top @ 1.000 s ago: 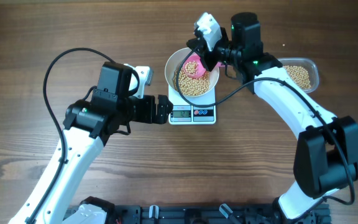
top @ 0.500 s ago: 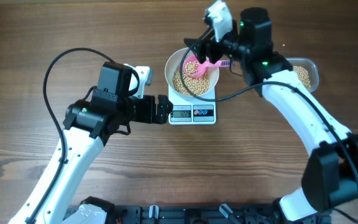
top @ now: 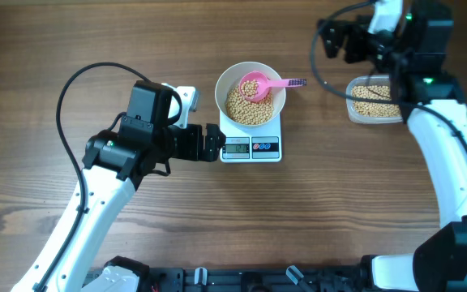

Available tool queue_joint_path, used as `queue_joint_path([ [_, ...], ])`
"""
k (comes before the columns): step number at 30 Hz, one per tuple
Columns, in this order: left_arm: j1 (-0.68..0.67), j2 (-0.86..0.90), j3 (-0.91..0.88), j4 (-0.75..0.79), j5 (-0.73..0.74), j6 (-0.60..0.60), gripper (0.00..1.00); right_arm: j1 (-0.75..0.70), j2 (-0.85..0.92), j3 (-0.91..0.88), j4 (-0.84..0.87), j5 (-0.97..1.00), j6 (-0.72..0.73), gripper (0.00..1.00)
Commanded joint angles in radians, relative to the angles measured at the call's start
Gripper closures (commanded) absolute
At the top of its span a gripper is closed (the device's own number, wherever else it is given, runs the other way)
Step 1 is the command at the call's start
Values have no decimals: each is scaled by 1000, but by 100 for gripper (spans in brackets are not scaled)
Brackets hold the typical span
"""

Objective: Scoop item into bowl and weigh 150g on scale

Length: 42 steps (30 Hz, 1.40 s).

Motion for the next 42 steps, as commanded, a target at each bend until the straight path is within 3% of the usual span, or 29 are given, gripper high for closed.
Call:
queue_joint_path([
  [1,-4,3,-7,2,12,16,0,-13,14,12,-119,-92,29,0],
  [7,-4,3,-7,2,12,16,0,10,89,11,-262,-175,55,0],
  [12,-4,3,-7,2,12,16,0,12,187,11,-301,-198,222,0],
  [16,-4,3,-7,2,12,16,0,12,267,11,-289,-323,269,2],
  [19,-4,3,-7,2,12,16,0,12,302,11,-288,-333,277,10],
  [24,-4,3,-7,2,12,16,0,12,335,11,-251,-333,320,37],
  [27,-4,3,-7,2,12,16,0,12,338,11,-196,-325,345,44],
  [42,-4,3,-7,2,12,16,0,57,371,11,-138,-310,426,46],
])
